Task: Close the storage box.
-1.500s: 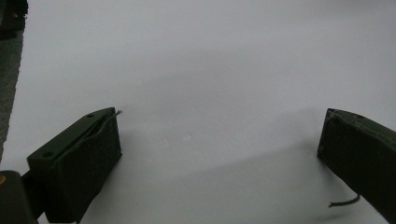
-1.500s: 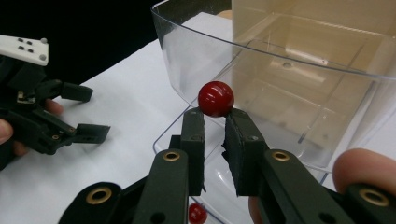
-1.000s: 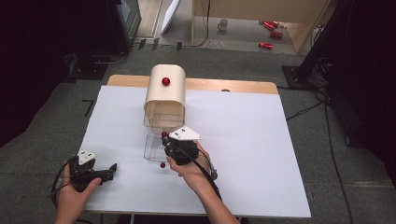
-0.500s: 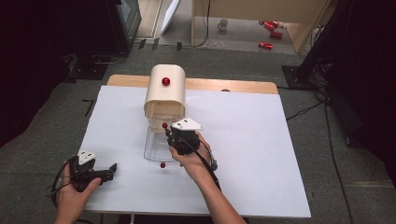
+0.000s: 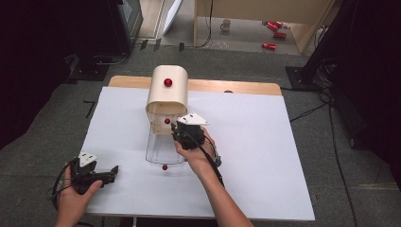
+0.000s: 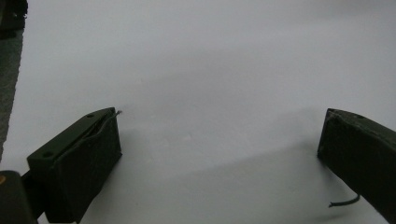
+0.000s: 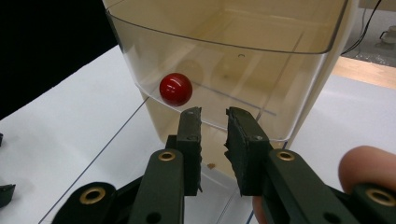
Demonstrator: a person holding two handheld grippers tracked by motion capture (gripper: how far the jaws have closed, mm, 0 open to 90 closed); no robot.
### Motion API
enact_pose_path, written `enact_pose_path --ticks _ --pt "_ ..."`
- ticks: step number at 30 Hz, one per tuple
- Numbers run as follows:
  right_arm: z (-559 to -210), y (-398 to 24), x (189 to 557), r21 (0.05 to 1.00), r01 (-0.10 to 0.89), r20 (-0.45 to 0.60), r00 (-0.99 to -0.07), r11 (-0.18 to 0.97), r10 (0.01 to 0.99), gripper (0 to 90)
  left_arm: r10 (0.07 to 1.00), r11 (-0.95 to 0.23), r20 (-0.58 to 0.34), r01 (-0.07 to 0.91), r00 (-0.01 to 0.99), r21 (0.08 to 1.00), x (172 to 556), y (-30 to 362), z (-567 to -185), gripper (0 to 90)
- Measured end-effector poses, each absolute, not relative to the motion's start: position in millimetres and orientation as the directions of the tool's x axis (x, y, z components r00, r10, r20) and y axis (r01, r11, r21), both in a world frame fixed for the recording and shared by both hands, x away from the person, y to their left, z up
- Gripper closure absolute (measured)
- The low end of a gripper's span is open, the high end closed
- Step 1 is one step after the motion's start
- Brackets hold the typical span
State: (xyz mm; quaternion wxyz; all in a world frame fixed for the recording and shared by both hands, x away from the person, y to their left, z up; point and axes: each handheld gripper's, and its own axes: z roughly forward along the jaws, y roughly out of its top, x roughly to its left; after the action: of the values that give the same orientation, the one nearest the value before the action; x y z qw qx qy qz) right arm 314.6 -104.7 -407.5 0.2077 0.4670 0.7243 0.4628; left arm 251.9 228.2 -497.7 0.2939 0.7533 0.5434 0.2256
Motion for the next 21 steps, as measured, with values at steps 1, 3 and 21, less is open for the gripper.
enact_pose_path --ticks 1,3,21 --pt "-407 -105 315 0.864 0.485 0.130 -0.479 0.138 0.868 75.7 0.951 -0.237 0.021 0.686 0.308 0.688 252 228 -498 0.0" --pt "-408 -105 315 0.864 0.483 0.127 -0.482 0.142 0.867 74.6 0.951 -0.237 0.021 0.686 0.308 0.688 252 228 -498 0.0" --pt "-432 -123 274 0.846 0.514 0.174 -0.520 0.144 0.836 26.6 0.952 -0.236 0.021 0.686 0.306 0.688 252 228 -498 0.0"
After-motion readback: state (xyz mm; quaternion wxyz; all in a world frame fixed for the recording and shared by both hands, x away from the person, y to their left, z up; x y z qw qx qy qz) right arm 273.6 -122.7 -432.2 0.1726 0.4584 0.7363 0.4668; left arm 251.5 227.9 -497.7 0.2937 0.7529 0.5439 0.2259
